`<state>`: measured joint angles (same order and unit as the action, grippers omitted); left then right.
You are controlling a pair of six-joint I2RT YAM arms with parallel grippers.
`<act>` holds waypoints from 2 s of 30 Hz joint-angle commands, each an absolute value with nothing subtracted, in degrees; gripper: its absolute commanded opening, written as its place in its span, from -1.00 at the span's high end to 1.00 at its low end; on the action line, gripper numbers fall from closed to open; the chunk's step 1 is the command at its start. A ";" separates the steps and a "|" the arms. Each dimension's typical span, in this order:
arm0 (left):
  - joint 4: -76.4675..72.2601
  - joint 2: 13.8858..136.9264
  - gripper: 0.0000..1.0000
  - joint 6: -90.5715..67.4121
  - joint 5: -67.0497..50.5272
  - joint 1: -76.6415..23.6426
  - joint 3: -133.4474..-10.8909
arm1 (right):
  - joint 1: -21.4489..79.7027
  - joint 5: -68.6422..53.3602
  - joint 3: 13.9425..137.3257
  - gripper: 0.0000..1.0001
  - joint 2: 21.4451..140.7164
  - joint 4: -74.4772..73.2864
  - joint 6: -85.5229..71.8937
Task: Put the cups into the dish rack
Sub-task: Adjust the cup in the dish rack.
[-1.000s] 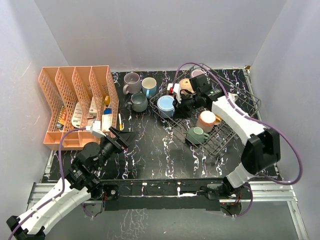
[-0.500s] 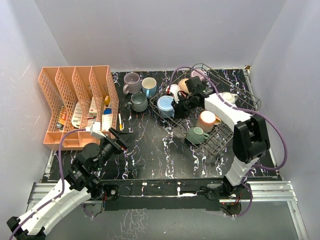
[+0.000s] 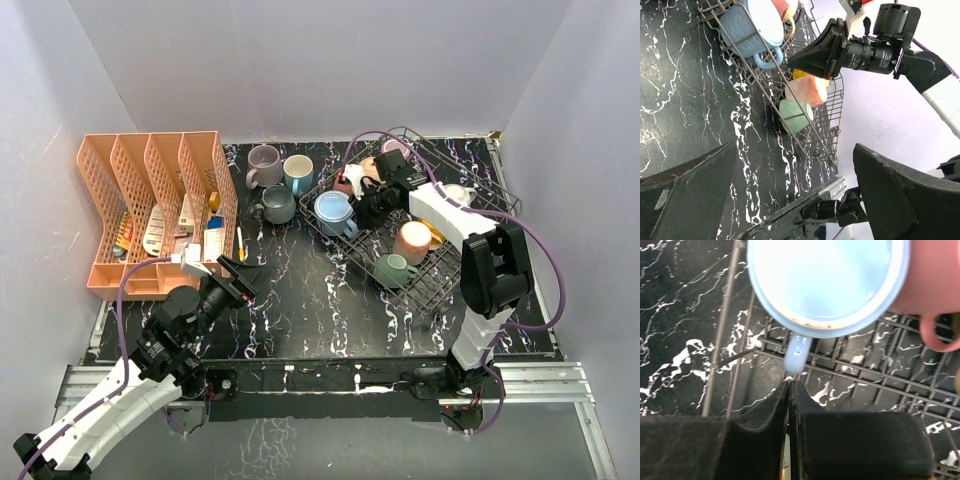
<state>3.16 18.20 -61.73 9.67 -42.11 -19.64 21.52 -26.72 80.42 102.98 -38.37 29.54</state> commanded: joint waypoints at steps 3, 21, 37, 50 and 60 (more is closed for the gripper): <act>2.48 18.34 -0.95 -61.42 9.53 -41.90 -19.68 | 21.15 -21.69 83.64 0.85 103.95 -32.23 29.03; 3.17 18.66 -0.95 -61.25 9.73 -41.92 -20.47 | 22.77 -31.46 85.14 0.85 106.96 -34.07 31.51; 4.56 18.08 -0.95 -61.16 10.13 -41.88 -20.91 | 21.86 -32.87 85.87 0.84 103.98 -36.49 32.66; 3.28 19.03 -0.95 -60.99 9.89 -41.87 -20.81 | 13.53 -27.73 88.12 0.81 105.14 -33.37 33.76; 4.81 18.08 -0.95 -61.13 10.24 -41.92 -21.36 | 10.99 -19.70 98.18 0.82 115.69 -33.41 33.09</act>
